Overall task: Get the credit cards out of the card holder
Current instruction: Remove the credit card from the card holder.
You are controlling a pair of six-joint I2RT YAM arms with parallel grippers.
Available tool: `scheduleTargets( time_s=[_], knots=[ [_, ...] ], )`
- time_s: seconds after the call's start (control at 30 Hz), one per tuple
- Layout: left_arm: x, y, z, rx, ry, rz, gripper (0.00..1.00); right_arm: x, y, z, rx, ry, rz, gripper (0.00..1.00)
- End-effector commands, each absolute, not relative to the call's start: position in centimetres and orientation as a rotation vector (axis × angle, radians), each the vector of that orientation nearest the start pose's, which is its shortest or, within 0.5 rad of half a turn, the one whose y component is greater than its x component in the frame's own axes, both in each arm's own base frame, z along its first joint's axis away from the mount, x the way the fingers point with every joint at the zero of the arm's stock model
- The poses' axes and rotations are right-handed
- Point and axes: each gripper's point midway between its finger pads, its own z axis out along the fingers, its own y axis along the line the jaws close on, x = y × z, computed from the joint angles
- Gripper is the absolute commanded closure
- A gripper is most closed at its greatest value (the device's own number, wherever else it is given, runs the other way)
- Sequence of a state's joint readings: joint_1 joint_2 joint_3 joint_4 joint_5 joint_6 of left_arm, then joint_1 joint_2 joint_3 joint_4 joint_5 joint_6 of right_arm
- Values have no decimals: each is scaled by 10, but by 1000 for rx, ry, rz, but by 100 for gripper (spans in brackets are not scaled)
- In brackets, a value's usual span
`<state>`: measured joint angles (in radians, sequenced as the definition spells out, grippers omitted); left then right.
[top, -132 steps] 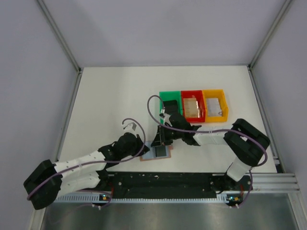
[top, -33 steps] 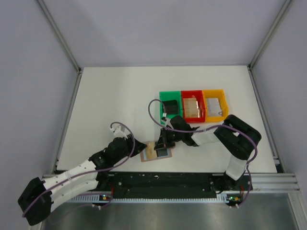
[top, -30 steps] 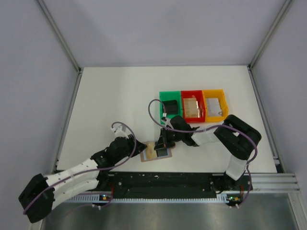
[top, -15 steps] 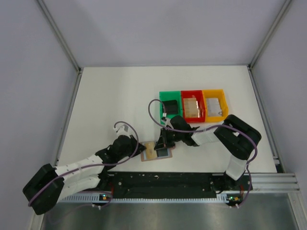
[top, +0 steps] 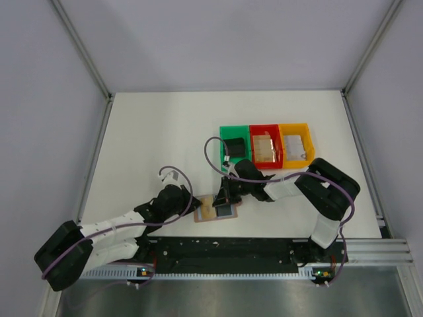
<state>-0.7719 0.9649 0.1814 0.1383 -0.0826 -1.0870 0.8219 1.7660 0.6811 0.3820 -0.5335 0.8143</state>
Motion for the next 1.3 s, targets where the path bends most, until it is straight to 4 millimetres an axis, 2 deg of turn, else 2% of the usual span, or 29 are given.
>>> scheduleTargets(
  time_s=[0.0,0.17,0.37,0.67,0.9,1.03,1.17,1.27],
  knots=[
    [188,-212,31,-425,2337,-890,85,180,361,35,-360,2527,1383,100],
    [183,-208,18,-440,2380,-860,96,179,360,36,-355,2525,1392,98],
    [180,-203,14,-450,2389,-834,99,182,358,39,-302,2499,1446,89],
    [178,-199,15,-461,2377,-840,99,181,358,40,-278,2481,1515,96],
    [177,-200,15,-465,2378,-851,99,186,352,29,-239,2543,1398,83],
    [177,-203,26,-460,2356,-895,94,187,349,23,-260,2587,1289,80],
    [180,-201,42,-437,2322,-895,89,186,352,24,-266,2584,1300,81],
    [178,-199,41,-431,2327,-880,88,184,355,25,-274,2581,1323,81]
  ],
)
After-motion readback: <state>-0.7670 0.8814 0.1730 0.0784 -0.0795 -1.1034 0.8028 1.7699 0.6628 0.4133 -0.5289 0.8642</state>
